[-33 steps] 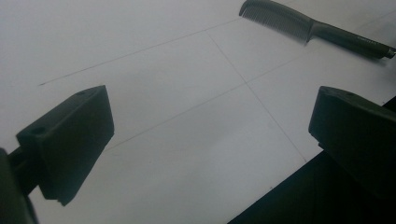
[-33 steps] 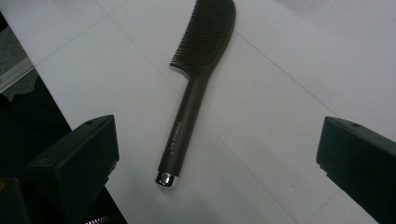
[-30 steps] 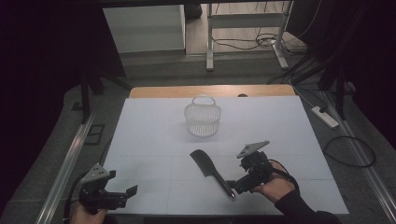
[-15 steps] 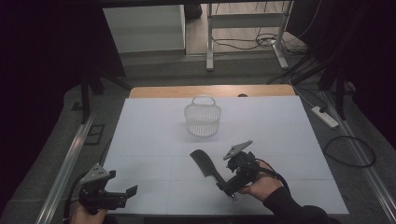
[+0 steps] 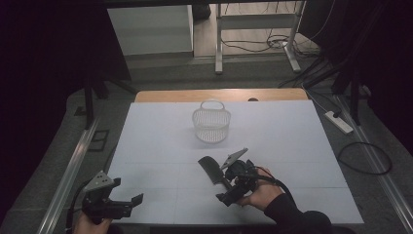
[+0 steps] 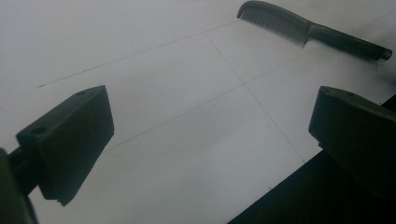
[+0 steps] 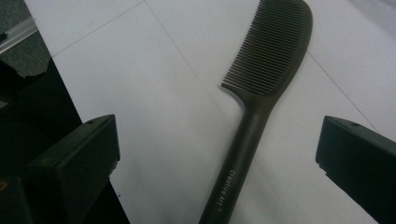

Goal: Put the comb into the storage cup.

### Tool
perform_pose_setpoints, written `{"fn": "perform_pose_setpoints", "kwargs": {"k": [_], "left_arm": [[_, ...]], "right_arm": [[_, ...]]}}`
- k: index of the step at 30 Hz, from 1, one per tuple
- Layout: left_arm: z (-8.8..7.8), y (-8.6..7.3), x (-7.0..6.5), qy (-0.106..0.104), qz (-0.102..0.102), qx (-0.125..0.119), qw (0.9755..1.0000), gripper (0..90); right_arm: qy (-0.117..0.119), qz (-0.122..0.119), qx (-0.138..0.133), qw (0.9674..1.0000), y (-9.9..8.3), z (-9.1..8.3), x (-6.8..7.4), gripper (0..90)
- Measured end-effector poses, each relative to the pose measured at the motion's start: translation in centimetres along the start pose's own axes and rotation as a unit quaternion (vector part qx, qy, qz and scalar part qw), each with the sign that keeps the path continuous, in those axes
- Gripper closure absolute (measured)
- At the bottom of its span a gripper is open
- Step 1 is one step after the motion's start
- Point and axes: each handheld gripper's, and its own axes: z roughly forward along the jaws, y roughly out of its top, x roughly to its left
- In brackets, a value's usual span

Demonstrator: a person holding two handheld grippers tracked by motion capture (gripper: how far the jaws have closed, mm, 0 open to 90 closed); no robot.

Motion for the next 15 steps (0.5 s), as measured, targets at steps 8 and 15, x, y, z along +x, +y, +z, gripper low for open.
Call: {"fn": "perform_pose_setpoints", "kwargs": {"k": [8, 15], "left_arm": [[0.0, -0.01, -0.02, 0.0, 0.001, -0.001, 1.0, 0.8], [-0.04, -0.03, 0.0, -0.001, 0.002, -0.002, 1.0, 0.8]], "right_arm": [[0.016, -0.017, 0.0, 0.9997, -0.02, 0.01, 0.05, 42.3], [0.052, -0.043, 0.015, 0.9976, -0.01, 0.45, -0.14, 89.2]]}}
